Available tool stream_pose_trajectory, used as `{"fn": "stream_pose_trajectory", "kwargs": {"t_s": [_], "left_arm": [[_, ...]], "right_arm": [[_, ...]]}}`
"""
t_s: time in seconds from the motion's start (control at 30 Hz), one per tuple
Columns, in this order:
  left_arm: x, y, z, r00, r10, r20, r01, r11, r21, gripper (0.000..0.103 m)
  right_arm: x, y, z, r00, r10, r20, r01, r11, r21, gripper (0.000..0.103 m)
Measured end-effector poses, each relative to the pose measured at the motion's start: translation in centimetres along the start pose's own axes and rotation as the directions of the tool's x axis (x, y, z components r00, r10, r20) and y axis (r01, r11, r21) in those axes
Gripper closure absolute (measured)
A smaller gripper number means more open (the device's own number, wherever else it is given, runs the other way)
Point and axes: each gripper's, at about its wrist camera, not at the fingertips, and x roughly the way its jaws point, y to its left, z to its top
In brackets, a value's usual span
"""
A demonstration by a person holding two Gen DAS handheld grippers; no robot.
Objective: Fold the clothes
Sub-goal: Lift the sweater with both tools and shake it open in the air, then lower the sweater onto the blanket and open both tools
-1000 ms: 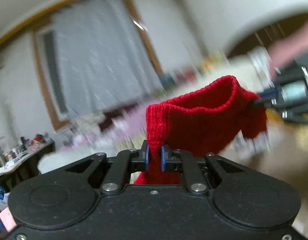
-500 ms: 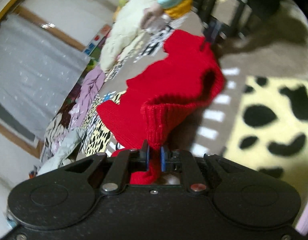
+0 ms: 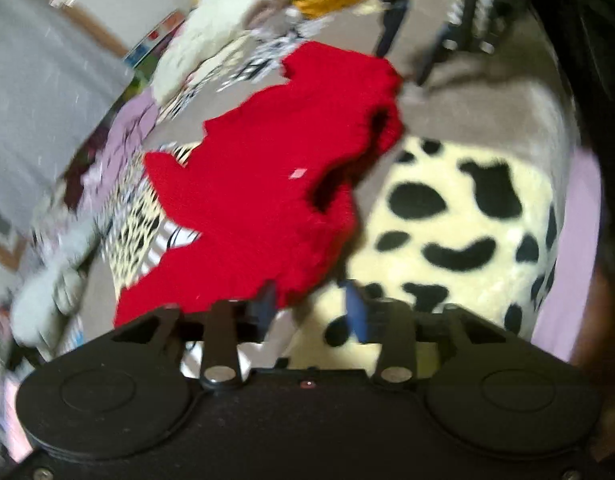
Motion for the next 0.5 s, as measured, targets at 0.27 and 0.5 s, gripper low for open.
{"fn": "stream_pose_trajectory", "kwargs": {"t_s": [0.27,0.5], "left_arm": [[0.2,6.4,-0.9,0.994,0.105,-0.007,-0.1,0.916,-0.39,0.059],[5.3,13.2,-2.3,0.984,0.141,-0.106,-0.169,0.571,-0.804,0.059]], "right_arm": [[-3.0,-6.4,-0.6,0.99,-0.014,0.139,-0.035,0.937,0.347,0.061],[-0.3,-13.1,-4.2,0.972,-0.11,0.209,-0.095,0.627,0.773,0.06]]}}
